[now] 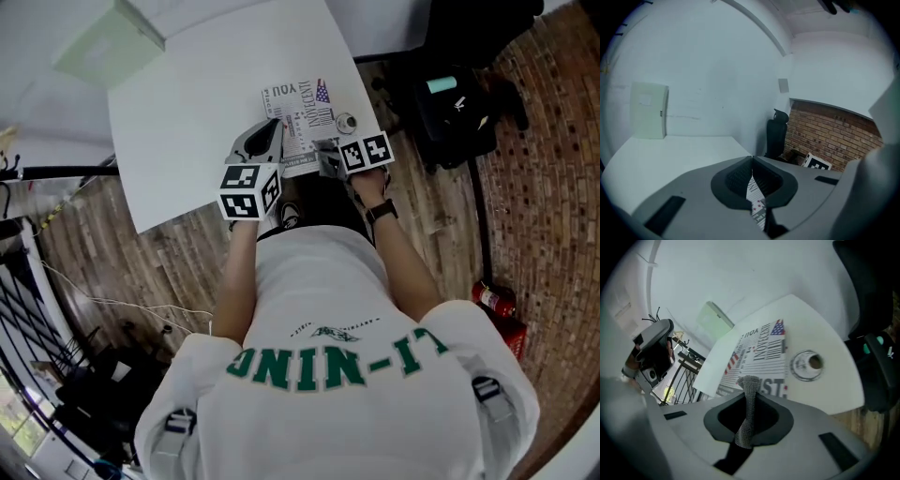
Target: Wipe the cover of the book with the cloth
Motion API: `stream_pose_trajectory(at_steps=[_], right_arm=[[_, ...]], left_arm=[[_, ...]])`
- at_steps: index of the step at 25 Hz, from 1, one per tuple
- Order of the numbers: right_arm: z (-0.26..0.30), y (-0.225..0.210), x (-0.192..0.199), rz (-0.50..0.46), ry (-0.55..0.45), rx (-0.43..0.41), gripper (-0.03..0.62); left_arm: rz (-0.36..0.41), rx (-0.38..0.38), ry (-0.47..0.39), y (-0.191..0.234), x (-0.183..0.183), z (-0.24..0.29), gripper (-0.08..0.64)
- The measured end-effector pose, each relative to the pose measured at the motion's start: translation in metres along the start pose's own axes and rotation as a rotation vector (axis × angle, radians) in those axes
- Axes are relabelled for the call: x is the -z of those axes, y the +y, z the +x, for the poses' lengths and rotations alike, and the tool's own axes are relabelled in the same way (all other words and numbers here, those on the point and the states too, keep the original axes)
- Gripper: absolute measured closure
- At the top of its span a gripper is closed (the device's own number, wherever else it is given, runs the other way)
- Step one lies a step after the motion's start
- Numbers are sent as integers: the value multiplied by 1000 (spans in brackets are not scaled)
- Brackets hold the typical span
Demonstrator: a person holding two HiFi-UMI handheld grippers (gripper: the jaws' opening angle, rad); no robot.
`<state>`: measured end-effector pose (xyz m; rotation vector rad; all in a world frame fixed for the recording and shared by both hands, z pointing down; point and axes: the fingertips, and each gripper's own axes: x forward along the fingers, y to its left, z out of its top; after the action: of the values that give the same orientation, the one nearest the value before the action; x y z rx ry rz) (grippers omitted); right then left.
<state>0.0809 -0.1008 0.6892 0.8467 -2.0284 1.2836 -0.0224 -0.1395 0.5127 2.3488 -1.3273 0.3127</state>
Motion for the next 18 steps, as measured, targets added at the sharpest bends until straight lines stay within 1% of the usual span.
stream_pose_trajectory(at_steps=[4, 5, 7, 8, 9, 11, 13, 15, 18], right_arm=[[-34, -45, 4, 42, -47, 109, 553], [-38, -53, 7, 32, -38, 143, 552], [-41, -66, 17, -19, 14, 223, 552], [-40, -70, 21, -34, 31, 243, 552], [-39, -71, 23, -25, 22, 240, 554], [-43, -72, 16, 35, -63, 197, 554], [-53, -74, 1, 58, -164, 177, 554], [-67, -74, -20, 24, -250, 185, 554], [-86, -62, -60, -70, -381, 179, 554]], left_arm=[[24, 83, 30, -33, 5, 25, 545], [29, 97, 38, -39, 7, 30, 545], [35, 114, 50, -49, 9, 37, 546], [37, 116, 53, -52, 10, 39, 545], [37, 113, 54, -53, 10, 39, 545], [35, 100, 53, -50, 9, 39, 546], [30, 79, 48, -42, 8, 37, 546], [21, 53, 39, -31, 6, 34, 546], [12, 13, 18, -14, -1, 28, 546]])
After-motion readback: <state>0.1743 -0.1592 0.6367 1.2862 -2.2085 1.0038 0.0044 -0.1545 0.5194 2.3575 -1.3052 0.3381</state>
